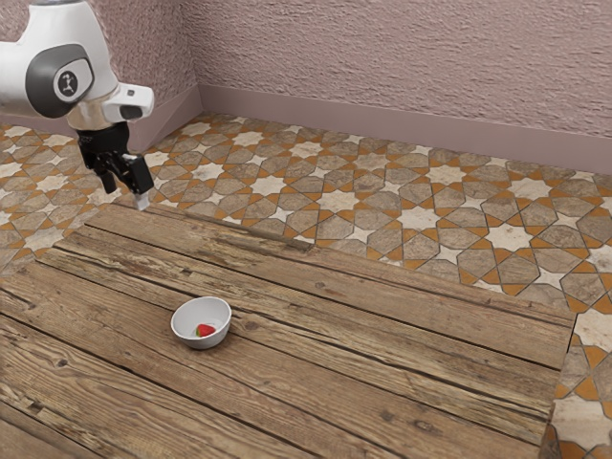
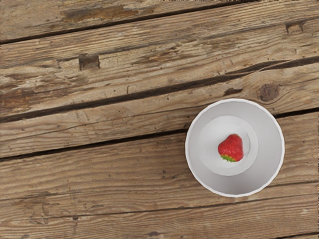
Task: Take strawberry from the bowl
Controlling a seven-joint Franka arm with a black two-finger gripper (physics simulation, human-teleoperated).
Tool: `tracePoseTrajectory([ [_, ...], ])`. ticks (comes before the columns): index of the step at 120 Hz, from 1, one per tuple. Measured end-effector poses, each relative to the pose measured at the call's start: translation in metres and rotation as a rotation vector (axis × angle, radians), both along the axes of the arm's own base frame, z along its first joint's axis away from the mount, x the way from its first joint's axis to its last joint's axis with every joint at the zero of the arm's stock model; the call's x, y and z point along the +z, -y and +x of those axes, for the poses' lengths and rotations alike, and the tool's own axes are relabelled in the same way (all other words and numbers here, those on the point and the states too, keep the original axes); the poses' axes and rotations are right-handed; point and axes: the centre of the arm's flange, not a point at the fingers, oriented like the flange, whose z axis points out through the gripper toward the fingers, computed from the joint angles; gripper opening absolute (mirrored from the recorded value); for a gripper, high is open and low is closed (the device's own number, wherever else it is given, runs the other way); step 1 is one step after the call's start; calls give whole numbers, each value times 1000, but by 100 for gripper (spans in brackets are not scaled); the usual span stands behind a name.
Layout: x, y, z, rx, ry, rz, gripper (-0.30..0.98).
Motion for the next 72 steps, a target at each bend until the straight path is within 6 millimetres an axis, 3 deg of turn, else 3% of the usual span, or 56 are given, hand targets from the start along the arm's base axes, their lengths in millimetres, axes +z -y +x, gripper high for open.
tracePoseTrajectory([
  [34,3,7,1,27,4,-1,69],
  [41,-2,18,2,5,-8,11,69],
  [45,-10,32,3,-34,-24,27,69],
  [56,-58,66,-4,-161,-74,45,69],
  [63,-80,69,-4,-214,-86,54,69],
  [72,-95,64,-2,-257,-95,61,69],
])
